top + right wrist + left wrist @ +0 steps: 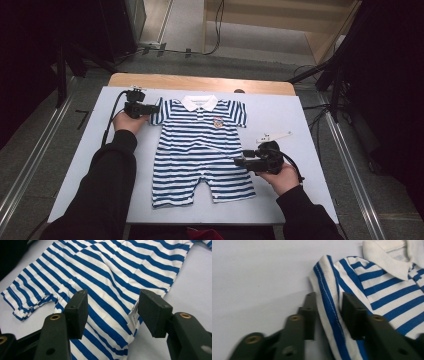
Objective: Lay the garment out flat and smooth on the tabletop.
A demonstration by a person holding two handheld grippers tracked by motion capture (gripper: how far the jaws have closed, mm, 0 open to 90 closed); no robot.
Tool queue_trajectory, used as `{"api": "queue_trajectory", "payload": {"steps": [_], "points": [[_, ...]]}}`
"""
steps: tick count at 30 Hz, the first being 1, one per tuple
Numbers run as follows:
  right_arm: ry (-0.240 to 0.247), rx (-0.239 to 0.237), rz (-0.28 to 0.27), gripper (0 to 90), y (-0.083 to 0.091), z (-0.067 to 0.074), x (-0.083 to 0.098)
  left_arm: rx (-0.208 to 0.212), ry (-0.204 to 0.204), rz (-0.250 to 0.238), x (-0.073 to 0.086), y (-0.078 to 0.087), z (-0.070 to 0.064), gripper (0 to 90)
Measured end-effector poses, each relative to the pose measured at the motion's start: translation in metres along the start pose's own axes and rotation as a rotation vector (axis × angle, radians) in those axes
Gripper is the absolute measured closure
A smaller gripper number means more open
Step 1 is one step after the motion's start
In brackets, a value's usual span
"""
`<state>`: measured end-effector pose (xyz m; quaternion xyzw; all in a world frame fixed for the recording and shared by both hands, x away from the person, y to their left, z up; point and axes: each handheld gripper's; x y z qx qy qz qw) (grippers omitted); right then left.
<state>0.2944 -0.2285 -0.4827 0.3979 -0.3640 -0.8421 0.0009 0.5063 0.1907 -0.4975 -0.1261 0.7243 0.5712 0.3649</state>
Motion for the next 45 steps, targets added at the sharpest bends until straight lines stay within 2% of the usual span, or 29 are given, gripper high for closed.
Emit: {"api": "queue_trajectory", "payload": {"steps": [1, 3, 8, 9, 12, 15, 18, 22, 24, 26, 29, 31, 34, 37, 38, 40, 42, 44, 45], "points": [[0.001, 0.000, -0.003, 40.2, 0.000, 0.000, 0.000, -0.005, -0.007, -0.013, -0.002, 0.001, -0.004, 83.3], [0.000, 0.004, -0.004, 40.2, 0.001, -0.001, 0.000, 0.013, -0.020, -0.058, -0.007, 0.007, -0.014, 86.2], [0.002, 0.006, -0.002, 40.2, 0.000, -0.001, 0.000, 0.047, -0.177, -0.090, -0.016, 0.016, -0.058, 85.9], [0.001, 0.007, -0.001, 40.2, 0.000, -0.001, 0.000, 0.057, -0.197, -0.094, -0.017, 0.016, -0.066, 85.8], [0.005, 0.009, 0.003, 40.2, -0.001, -0.001, 0.000, 0.075, -0.266, -0.077, -0.014, 0.011, -0.088, 84.6], [0.004, 0.008, 0.003, 40.2, -0.001, -0.001, 0.000, 0.099, -0.298, -0.042, -0.008, 0.002, -0.104, 79.4], [0.004, 0.007, 0.003, 40.2, -0.001, -0.001, 0.000, 0.137, -0.313, -0.028, -0.005, -0.002, -0.113, 70.8], [0.001, 0.008, 0.000, 40.2, 0.000, -0.001, 0.000, 0.168, -0.314, -0.050, -0.010, 0.007, -0.116, 64.9], [-0.001, 0.009, -0.001, 40.2, 0.000, -0.002, 0.000, 0.151, -0.315, -0.064, -0.015, 0.011, -0.115, 63.0], [0.001, 0.008, 0.001, 40.2, -0.001, -0.002, 0.000, 0.141, -0.287, -0.060, -0.021, 0.010, -0.113, 60.6], [0.004, 0.005, 0.005, 40.2, -0.001, -0.001, 0.000, 0.117, -0.262, -0.057, -0.028, 0.003, -0.112, 54.9], [0.005, 0.005, 0.004, 40.2, -0.001, -0.001, -0.001, 0.097, -0.262, -0.045, -0.029, -0.004, -0.113, 51.1], [0.005, 0.004, 0.002, 40.2, -0.001, -0.002, -0.001, 0.059, -0.274, -0.017, -0.028, -0.015, -0.115, 49.2], [0.003, 0.002, 0.002, 40.2, -0.001, -0.002, 0.000, 0.050, -0.247, -0.006, -0.027, -0.022, -0.113, 49.3], [0.003, 0.001, 0.003, 40.2, -0.001, -0.002, 0.000, 0.060, -0.234, 0.006, -0.027, -0.024, -0.112, 51.2], [0.005, 0.001, 0.005, 40.2, -0.001, -0.002, 0.000, 0.087, -0.210, 0.028, -0.025, -0.028, -0.111, 62.4], [0.010, 0.002, 0.009, 40.2, -0.002, -0.003, 0.000, 0.094, -0.222, 0.038, -0.023, -0.030, -0.111, 75.0], [0.010, 0.003, 0.011, 40.2, -0.002, -0.003, 0.000, 0.105, -0.217, 0.040, -0.024, -0.027, -0.110, 86.6], [0.010, 0.002, 0.010, 40.2, -0.002, -0.003, 0.000, 0.111, -0.205, 0.031, -0.025, -0.025, -0.110, 88.0]]}}
Point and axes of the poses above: each handheld gripper's, and its own axes: y roughly backward along the jaws, x roughly out of its underside, z roughly to its left, and after that the axes turned 9 degrees about -x, right-handed
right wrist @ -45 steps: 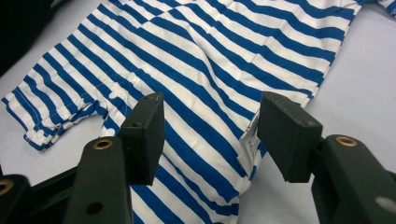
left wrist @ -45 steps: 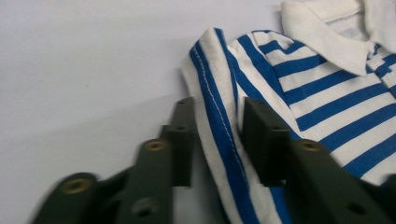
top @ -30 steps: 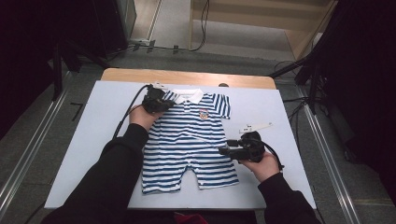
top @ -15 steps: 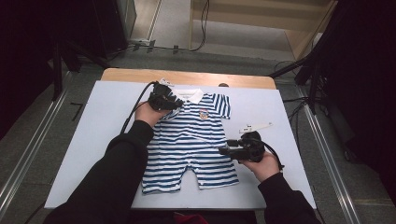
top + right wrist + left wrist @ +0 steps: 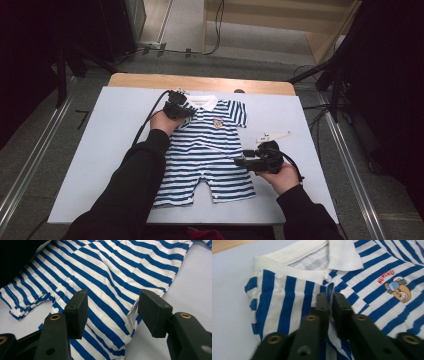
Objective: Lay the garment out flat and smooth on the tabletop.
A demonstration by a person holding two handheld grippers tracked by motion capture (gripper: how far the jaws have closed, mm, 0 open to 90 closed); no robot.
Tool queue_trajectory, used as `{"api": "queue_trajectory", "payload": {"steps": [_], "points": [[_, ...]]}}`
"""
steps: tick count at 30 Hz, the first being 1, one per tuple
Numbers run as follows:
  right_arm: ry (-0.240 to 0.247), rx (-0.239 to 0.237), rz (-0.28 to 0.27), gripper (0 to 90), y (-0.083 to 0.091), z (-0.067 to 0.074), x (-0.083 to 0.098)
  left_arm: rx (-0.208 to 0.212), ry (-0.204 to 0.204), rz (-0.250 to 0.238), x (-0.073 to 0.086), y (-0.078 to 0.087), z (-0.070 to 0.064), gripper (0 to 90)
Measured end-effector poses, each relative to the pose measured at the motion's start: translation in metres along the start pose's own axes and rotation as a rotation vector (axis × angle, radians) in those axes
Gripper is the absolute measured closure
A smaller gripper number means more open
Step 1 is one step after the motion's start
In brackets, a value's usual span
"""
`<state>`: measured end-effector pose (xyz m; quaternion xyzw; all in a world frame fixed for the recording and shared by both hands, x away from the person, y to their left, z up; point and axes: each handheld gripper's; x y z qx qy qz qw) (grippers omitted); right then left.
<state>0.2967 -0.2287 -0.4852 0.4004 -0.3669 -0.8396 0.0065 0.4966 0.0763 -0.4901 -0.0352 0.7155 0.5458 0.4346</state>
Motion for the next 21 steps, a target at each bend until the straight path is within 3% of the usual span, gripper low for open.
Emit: {"api": "queue_trajectory", "payload": {"steps": [5, 10, 21], "points": [[-0.004, 0.004, -0.006, 40.2, 0.001, -0.001, 0.001, 0.029, 0.048, -0.081, -0.005, 0.028, 0.015, 88.4], [-0.011, 0.011, -0.003, 40.2, 0.001, -0.002, 0.001, -0.032, 0.047, -0.103, -0.003, 0.054, 0.041, 88.2], [-0.011, 0.013, -0.001, 40.2, -0.001, -0.001, 0.000, -0.142, 0.145, -0.092, 0.018, 0.073, 0.102, 88.1]]}}
Point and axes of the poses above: each handheld gripper's, and its own axes: y roughly backward along the jaws, x roughly out of its underside, z roughly to its left, and after that the axes turned 9 degrees about -x, right-handed
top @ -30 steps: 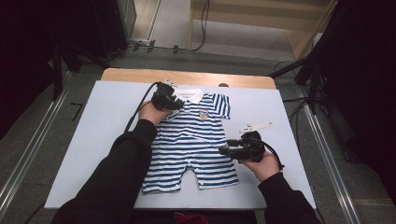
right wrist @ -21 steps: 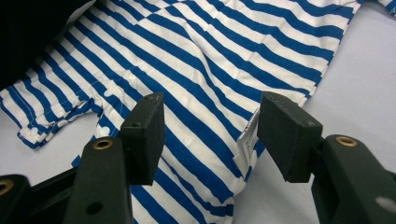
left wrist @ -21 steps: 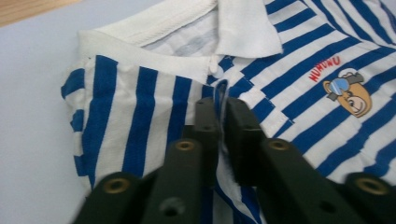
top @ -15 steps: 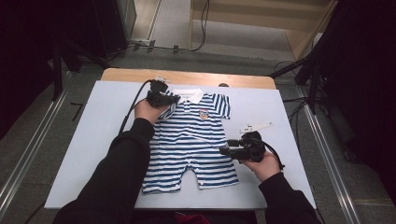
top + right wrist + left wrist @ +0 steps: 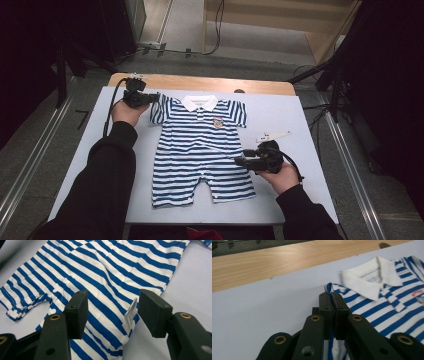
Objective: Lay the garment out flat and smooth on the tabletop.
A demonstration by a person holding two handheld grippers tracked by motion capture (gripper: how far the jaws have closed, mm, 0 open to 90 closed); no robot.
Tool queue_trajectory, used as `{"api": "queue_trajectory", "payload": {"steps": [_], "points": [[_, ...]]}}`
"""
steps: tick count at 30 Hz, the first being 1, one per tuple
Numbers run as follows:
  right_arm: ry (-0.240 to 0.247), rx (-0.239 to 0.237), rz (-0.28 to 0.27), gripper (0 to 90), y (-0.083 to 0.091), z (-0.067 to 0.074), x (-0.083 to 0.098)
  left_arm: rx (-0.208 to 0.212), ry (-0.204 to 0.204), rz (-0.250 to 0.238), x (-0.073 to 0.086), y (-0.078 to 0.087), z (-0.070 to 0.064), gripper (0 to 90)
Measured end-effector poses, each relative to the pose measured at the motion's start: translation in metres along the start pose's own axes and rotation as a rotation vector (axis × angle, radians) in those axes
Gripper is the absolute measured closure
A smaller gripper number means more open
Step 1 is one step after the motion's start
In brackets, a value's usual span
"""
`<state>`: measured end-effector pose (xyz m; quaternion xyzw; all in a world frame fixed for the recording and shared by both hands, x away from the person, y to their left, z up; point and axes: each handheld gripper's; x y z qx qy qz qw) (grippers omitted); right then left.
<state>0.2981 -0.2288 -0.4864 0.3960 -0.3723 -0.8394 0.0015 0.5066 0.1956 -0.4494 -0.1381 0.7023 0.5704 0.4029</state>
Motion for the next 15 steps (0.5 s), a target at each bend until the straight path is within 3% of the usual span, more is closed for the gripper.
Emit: {"api": "queue_trajectory", "payload": {"steps": [8, 15], "points": [[-0.007, 0.003, 0.000, 40.2, 0.001, -0.001, 0.001, -0.052, 0.030, 0.025, 0.007, -0.006, 0.020, 88.1], [-0.008, 0.005, -0.002, 40.2, 0.001, -0.002, 0.001, -0.066, 0.060, 0.029, 0.013, -0.011, 0.026, 81.7]]}}
Point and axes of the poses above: each handheld gripper's, and its own axes: y roughly backward along the jaws, x roughly out of its underside, z roughly to its left, and after that the axes turned 9 degrees about -x, right-handed
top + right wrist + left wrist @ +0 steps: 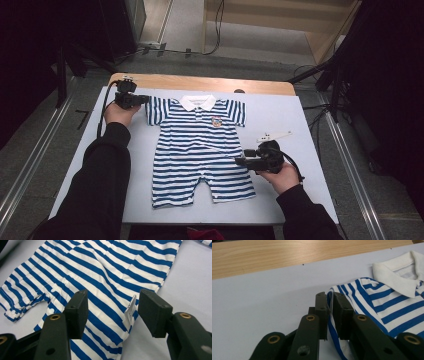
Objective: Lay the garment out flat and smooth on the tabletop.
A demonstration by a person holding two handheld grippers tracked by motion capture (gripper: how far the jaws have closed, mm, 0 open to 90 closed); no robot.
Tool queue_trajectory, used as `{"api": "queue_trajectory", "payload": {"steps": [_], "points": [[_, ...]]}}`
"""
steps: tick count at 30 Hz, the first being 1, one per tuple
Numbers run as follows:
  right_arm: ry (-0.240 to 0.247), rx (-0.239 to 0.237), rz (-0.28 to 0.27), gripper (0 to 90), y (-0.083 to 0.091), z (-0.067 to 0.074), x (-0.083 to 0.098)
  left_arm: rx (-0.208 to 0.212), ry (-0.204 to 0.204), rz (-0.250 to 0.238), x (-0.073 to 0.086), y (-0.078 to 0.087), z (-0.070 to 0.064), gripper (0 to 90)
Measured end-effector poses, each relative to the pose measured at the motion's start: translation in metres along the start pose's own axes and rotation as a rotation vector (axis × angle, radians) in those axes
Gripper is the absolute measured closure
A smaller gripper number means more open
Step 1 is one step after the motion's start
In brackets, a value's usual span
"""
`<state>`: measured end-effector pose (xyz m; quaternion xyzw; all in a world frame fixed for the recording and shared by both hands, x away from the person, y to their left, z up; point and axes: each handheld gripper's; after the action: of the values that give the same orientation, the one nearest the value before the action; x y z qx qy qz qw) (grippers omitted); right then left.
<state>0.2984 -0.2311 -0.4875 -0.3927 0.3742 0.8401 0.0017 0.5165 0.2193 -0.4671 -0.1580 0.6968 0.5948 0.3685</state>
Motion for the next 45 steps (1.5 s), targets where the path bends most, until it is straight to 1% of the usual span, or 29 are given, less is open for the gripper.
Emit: {"api": "queue_trajectory", "payload": {"steps": [2, 4, 5, 6, 8, 10, 12, 13, 15, 17, 19, 23, 26, 27, 28, 30, 31, 34, 39, 41, 45], "points": [[-0.002, 0.002, -0.003, 40.2, 0.001, 0.000, 0.000, 0.013, 0.023, 0.001, 0.002, 0.002, 0.003, 78.9], [-0.006, 0.003, -0.003, 40.2, 0.001, 0.000, 0.001, 0.032, 0.036, -0.004, 0.004, 0.004, 0.005, 74.6], [-0.006, 0.004, -0.004, 40.1, 0.002, 0.000, 0.001, 0.051, 0.041, -0.005, 0.005, 0.006, 0.006, 72.4], [-0.006, 0.004, -0.004, 40.2, 0.002, 0.000, 0.001, 0.063, 0.042, -0.005, 0.006, 0.007, 0.006, 71.7], [-0.008, 0.005, -0.006, 40.2, 0.002, 0.000, 0.001, 0.063, 0.015, 0.005, 0.008, 0.010, 0.003, 70.5], [-0.004, 0.007, -0.007, 40.1, 0.002, 0.000, 0.001, 0.100, 0.022, 0.005, 0.009, 0.014, 0.002, 65.3], [-0.006, 0.007, -0.006, 40.0, 0.002, 0.001, 0.000, 0.146, 0.039, 0.024, 0.009, 0.017, 0.001, 58.5], [-0.006, 0.007, -0.006, 40.0, 0.001, 0.001, 0.000, 0.150, 0.032, 0.034, 0.010, 0.018, 0.000, 56.1], [-0.001, 0.008, -0.005, 39.8, 0.001, 0.001, 0.000, 0.143, 0.014, 0.026, 0.012, 0.022, -0.004, 50.7], [-0.002, 0.009, -0.003, 39.7, 0.000, 0.001, 0.000, 0.165, 0.015, 0.019, 0.014, 0.027, -0.007, 47.6], [-0.002, 0.009, -0.003, 39.4, 0.000, 0.002, 0.000, 0.177, 0.018, 0.010, 0.016, 0.032, -0.010, 45.6], [0.004, 0.011, -0.007, 39.1, 0.000, 0.004, -0.001, 0.220, 0.016, 0.005, 0.024, 0.042, -0.018, 43.4], [0.010, 0.011, -0.006, 38.8, -0.001, 0.005, -0.002, 0.255, 0.010, -0.015, 0.033, 0.050, -0.025, 41.7], [0.012, 0.011, -0.005, 38.8, -0.002, 0.006, -0.002, 0.287, 0.015, -0.022, 0.037, 0.053, -0.027, 41.6], [0.014, 0.010, -0.005, 38.6, -0.002, 0.006, -0.002, 0.305, 0.017, -0.023, 0.040, 0.055, -0.029, 40.7], [0.016, 0.011, -0.003, 38.4, -0.003, 0.007, -0.002, 0.314, 0.002, -0.016, 0.044, 0.059, -0.035, 40.4], [0.018, 0.009, -0.001, 38.3, -0.004, 0.007, -0.003, 0.314, -0.014, -0.012, 0.046, 0.061, -0.037, 40.2], [0.022, 0.002, -0.002, 38.1, -0.005, 0.006, -0.004, 0.334, -0.031, -0.018, 0.053, 0.066, -0.046, 39.4], [0.017, -0.005, -0.005, 37.9, -0.007, 0.005, -0.007, 0.340, -0.074, -0.022, 0.062, 0.071, -0.058, 38.3], [0.021, -0.007, -0.005, 37.9, -0.009, 0.005, -0.007, 0.346, -0.077, -0.021, 0.066, 0.071, -0.061, 36.9], [0.028, -0.011, 0.000, 37.6, -0.011, 0.007, -0.009, 0.356, -0.098, -0.018, 0.075, 0.073, -0.067, 36.8]]}}
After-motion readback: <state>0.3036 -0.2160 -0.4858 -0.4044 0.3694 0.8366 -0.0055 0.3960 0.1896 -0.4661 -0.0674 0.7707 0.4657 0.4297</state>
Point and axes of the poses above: each handheld gripper's, and its own axes: y roughly backward along the jaws, x roughly out of its underside, z roughly to its left, and after that the axes turned 9 degrees about -x, right-handed
